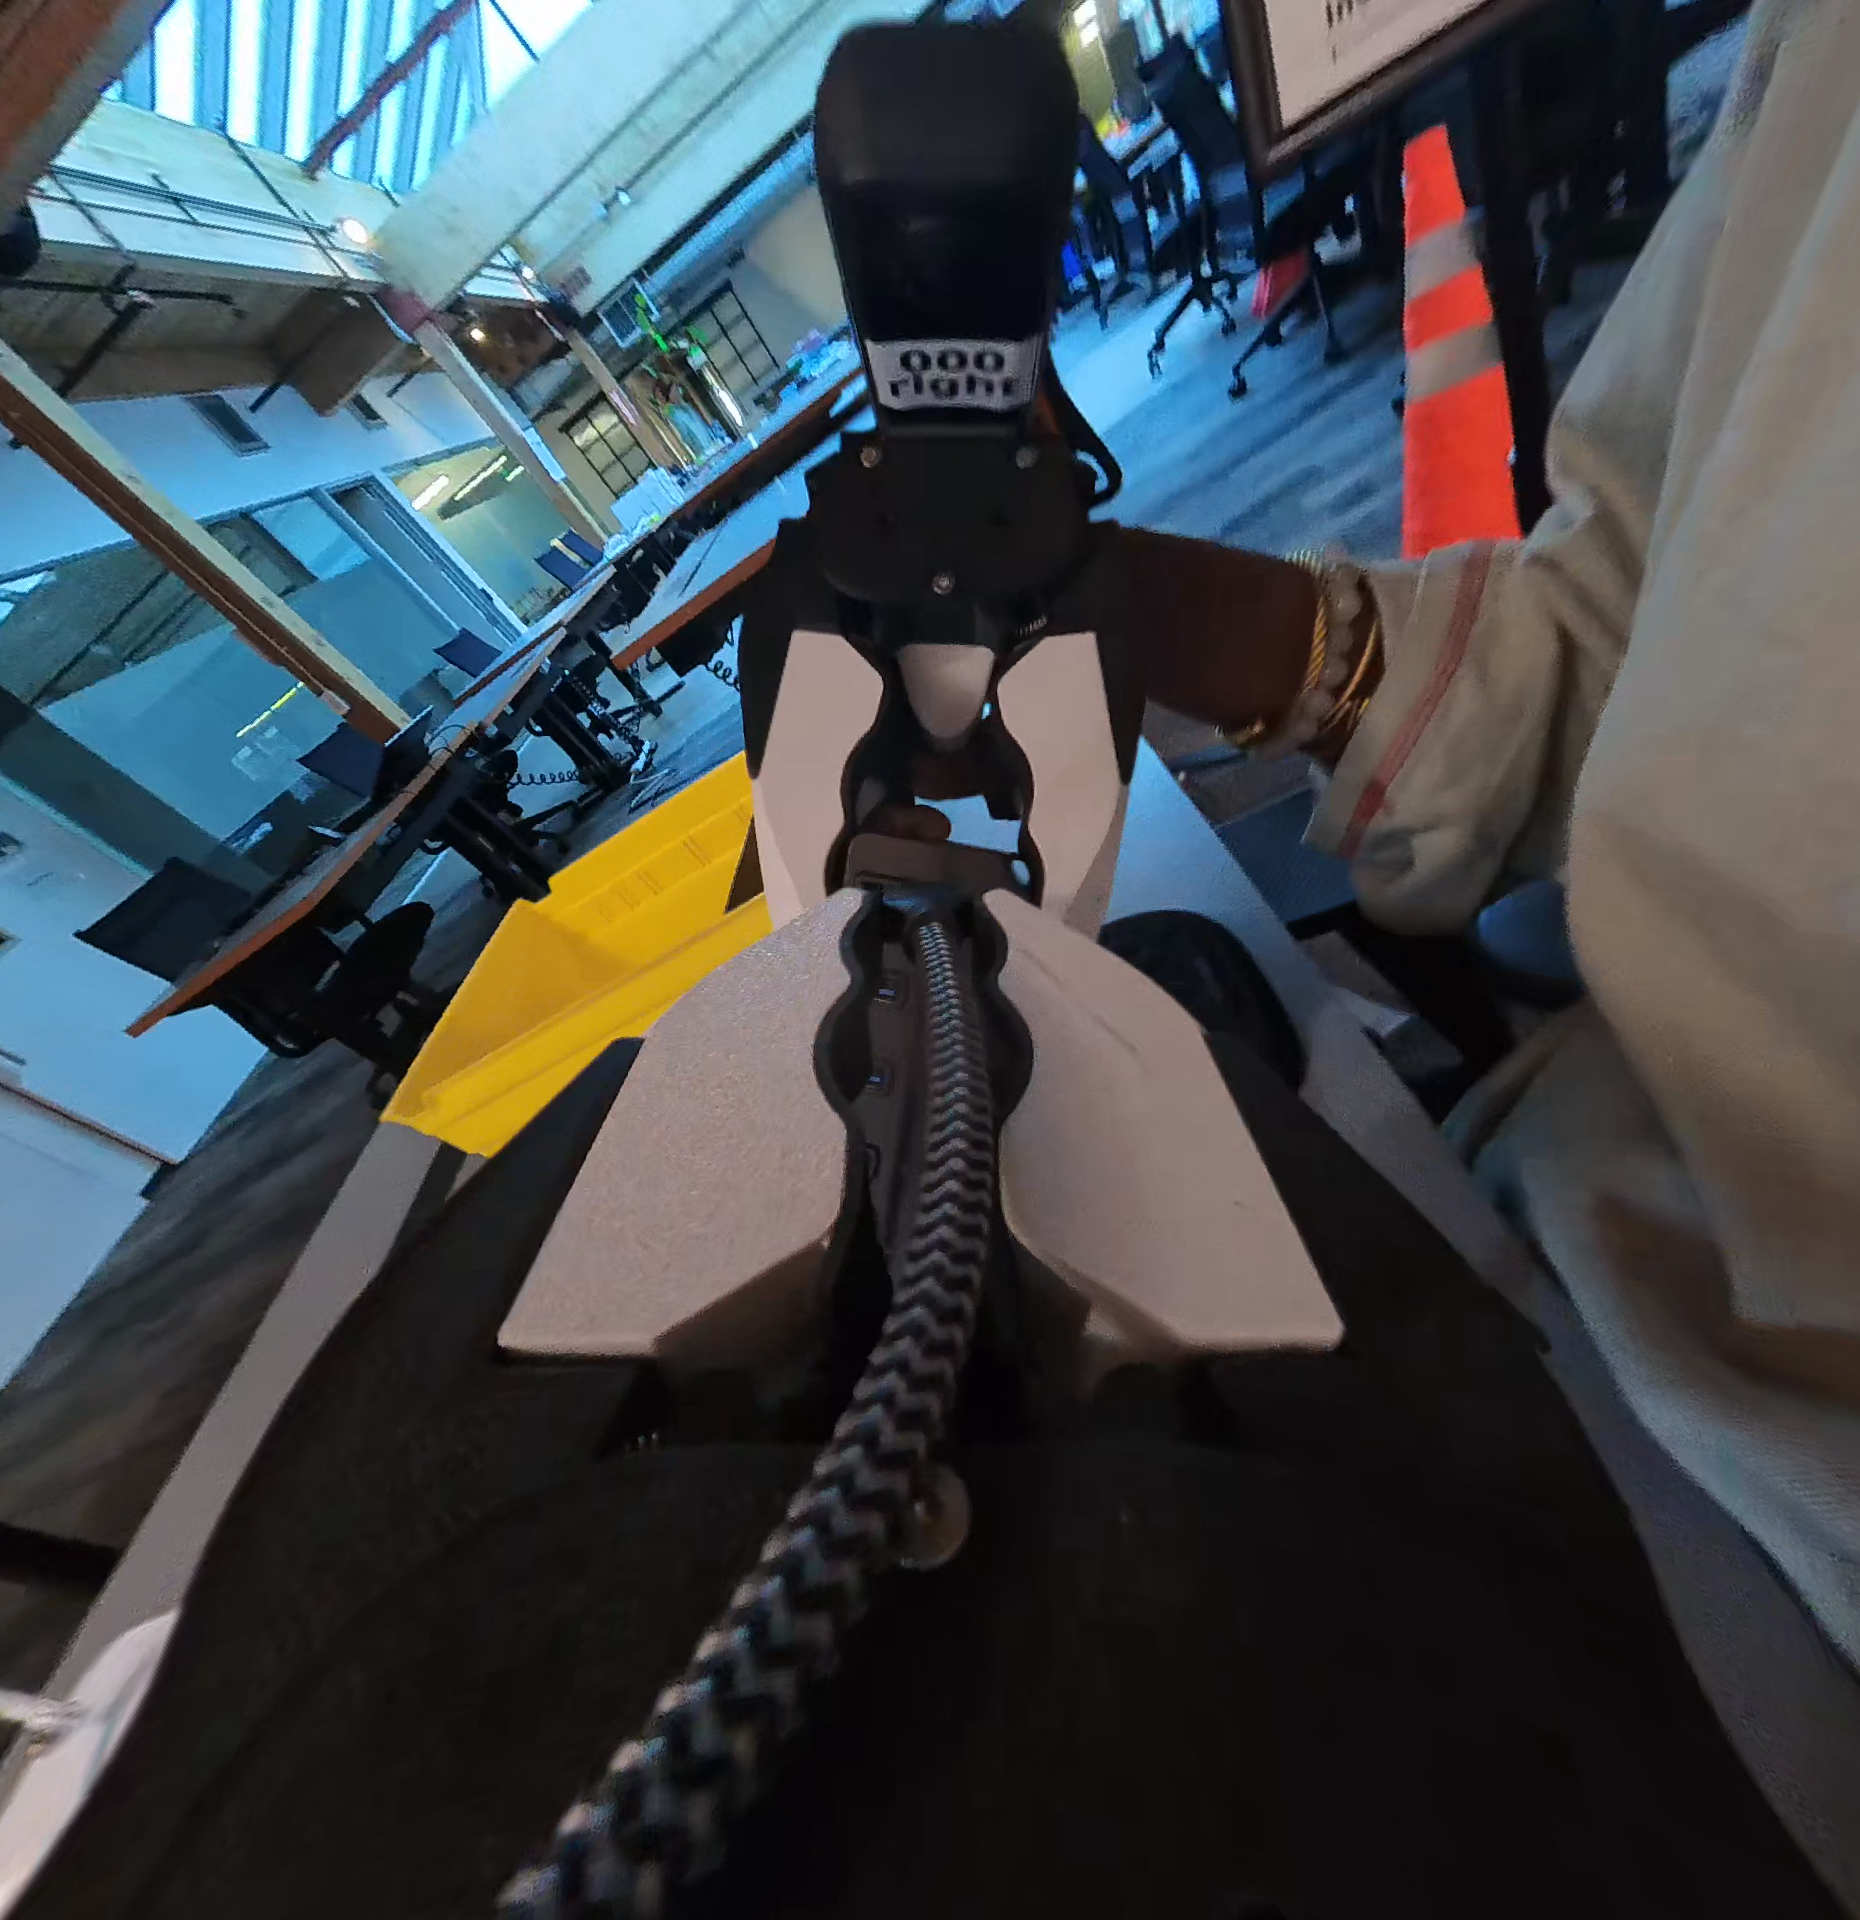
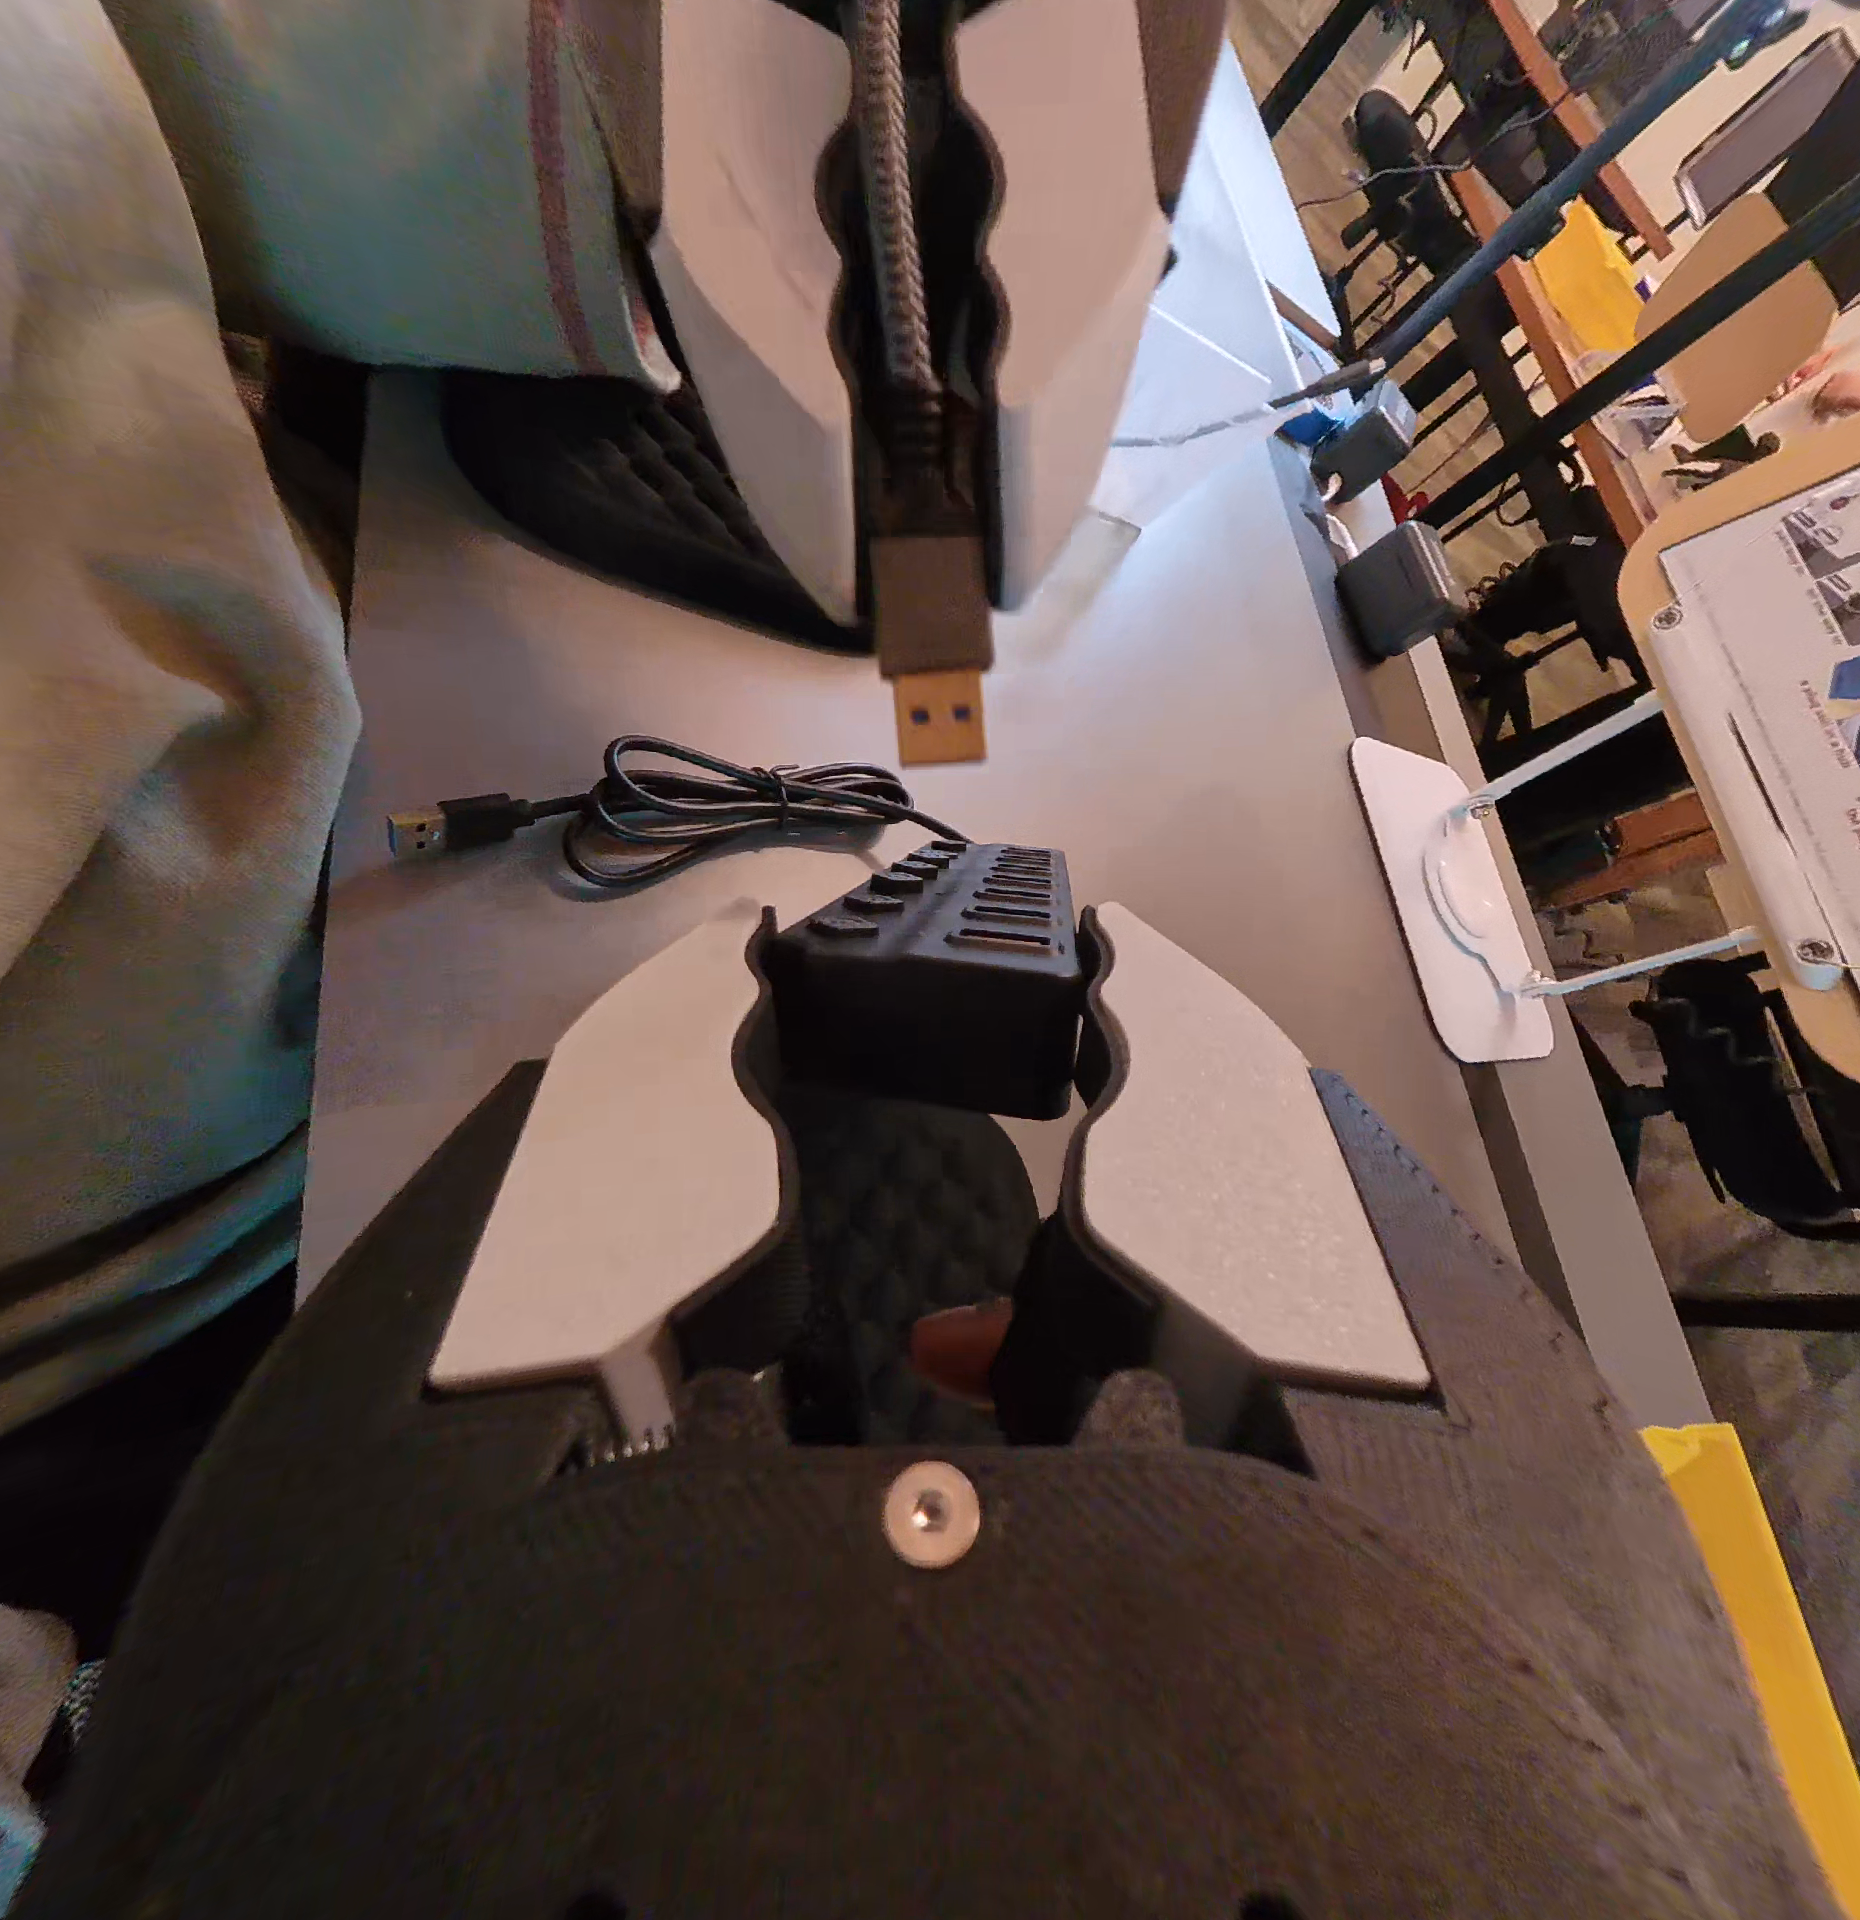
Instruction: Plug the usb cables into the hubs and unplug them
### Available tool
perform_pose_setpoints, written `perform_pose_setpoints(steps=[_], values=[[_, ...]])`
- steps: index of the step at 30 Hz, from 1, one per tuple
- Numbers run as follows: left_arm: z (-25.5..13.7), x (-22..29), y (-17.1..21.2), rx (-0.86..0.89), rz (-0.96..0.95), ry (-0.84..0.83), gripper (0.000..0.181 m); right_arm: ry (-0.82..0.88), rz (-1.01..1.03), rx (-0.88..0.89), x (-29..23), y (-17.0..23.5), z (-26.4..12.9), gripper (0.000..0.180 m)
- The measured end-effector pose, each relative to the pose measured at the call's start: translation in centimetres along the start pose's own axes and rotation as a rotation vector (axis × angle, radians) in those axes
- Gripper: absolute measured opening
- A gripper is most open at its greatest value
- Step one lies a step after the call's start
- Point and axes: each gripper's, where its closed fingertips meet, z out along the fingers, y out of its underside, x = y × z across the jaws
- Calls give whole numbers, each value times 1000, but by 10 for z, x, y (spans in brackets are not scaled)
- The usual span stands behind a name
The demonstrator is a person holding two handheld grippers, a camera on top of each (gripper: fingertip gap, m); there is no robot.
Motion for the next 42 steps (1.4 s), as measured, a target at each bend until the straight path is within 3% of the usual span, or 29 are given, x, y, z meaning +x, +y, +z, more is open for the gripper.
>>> perform_pose_setpoints(steps=[4, 20, 29, 42], values=[[10, -3, 7, -56, 69, 32, 16, -2, -11, -6, 0, -1, 2, 56], [13, -7, 13, 22, 94, 116, 16, -27, -41, 0, -3, -6, 6, 56], [15, -7, 20, -18, 263, 189, 17, -33, -28, -11, -4, -3, 11, 55], [31, -5, 41, -187, 166, 307, 18, -15, -20, -101, -6, 13, 20, 55]])
